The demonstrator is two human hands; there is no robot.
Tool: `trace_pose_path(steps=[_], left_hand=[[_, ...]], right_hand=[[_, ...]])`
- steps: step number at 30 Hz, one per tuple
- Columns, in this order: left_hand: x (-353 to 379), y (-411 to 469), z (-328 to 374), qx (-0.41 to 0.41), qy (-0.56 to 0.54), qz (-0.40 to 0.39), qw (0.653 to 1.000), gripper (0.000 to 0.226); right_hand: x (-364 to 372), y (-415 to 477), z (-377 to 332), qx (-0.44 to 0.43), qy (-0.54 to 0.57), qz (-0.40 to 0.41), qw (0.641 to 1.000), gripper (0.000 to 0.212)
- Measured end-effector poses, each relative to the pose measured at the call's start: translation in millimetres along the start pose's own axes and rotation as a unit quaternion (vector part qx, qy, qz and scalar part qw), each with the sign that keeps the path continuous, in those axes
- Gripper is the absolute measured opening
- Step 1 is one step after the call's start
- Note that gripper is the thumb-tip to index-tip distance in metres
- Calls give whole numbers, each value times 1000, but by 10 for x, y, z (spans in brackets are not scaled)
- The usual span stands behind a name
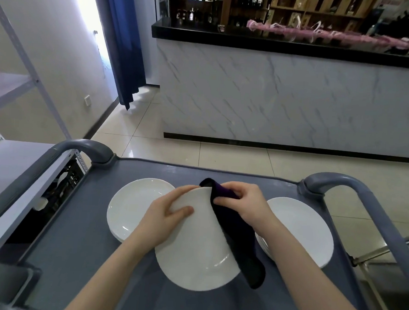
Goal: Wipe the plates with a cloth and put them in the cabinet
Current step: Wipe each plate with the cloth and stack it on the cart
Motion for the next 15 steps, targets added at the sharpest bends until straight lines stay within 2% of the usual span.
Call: trace_pose_path(steps=[3, 6, 8, 11, 15], left_hand=[[-52, -44, -53, -1, -81, 90, 993, 43], [-15, -68, -114, -39, -178, 203, 962, 41], [29, -63, -135, -67, -227, 236, 943, 44], [32, -15, -135, -70, -221, 215, 949, 44], [-64, 62, -50, -50, -159, 99, 981, 42]], right_hand=[[-26, -133, 166, 51, 110, 33, 992, 24], [140, -324, 363, 113, 226, 90, 963, 28], [281, -434, 459, 142, 274, 104, 945, 27], [282, -458, 494, 156, 266, 111, 945, 28], [16, -302, 326, 71, 191, 98, 974, 31]])
Point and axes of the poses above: each hand's wrist, its own y-axis towards the middle knuckle, its own x-axis out of the palm, z = x × y, the point moved 1 cm from there along y, towards the middle knuckle, and after that the axes turned 11 degrees about -y, right-handed, at the moved point
